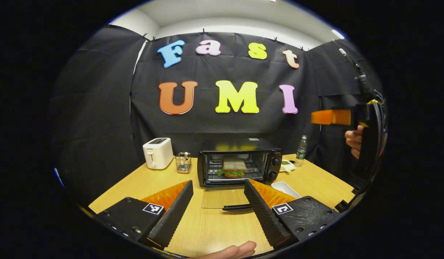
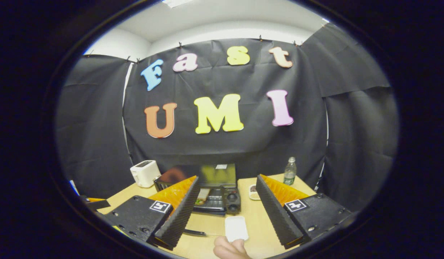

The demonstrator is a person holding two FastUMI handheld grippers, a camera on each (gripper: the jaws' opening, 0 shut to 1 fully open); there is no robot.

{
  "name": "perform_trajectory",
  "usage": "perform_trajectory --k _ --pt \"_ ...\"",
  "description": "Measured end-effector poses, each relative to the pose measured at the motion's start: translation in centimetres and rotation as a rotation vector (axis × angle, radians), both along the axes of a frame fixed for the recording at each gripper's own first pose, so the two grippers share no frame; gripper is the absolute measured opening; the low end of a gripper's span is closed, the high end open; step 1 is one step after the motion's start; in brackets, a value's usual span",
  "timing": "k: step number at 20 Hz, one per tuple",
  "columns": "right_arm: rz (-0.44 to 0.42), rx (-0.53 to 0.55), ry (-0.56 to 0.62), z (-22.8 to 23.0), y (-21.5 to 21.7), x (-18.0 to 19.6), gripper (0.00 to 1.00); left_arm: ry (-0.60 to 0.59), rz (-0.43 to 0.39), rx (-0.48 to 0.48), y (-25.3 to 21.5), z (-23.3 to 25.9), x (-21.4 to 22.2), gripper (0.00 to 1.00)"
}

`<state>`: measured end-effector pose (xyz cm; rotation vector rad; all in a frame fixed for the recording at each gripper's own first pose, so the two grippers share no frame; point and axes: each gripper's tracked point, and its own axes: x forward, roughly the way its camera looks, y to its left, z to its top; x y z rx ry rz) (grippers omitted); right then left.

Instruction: Open the electric oven with the left hand, put the food in, and close the electric oven.

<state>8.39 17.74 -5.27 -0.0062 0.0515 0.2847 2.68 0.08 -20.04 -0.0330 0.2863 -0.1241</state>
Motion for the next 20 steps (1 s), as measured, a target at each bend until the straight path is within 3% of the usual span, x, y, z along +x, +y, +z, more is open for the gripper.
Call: perform_trajectory --k 6,11,13,14,20 --pt "-0.016 0.053 -0.078 4.8 -4.7 -2.6 0.89 0.13 -0.078 0.02 -5.1 -6.1 2.3 0.94" --pt "-0.049 0.044 -0.148 6.1 -8.2 -4.4 0.89 0.272 -0.113 0.002 -8.6 -12.1 3.3 0.95" --pt "-0.069 0.029 -0.177 6.6 -9.5 -4.4 0.89 0.314 -0.116 0.034 -9.4 -14.1 3.6 0.94" --pt "-0.084 0.027 -0.183 6.7 -10.2 -4.2 1.0 0.342 -0.108 0.049 -9.4 -15.3 3.8 0.94" --pt "-0.132 0.052 -0.17 5.8 -13.3 -3.0 1.0 0.44 -0.083 0.056 -10.0 -18.6 4.8 0.94"
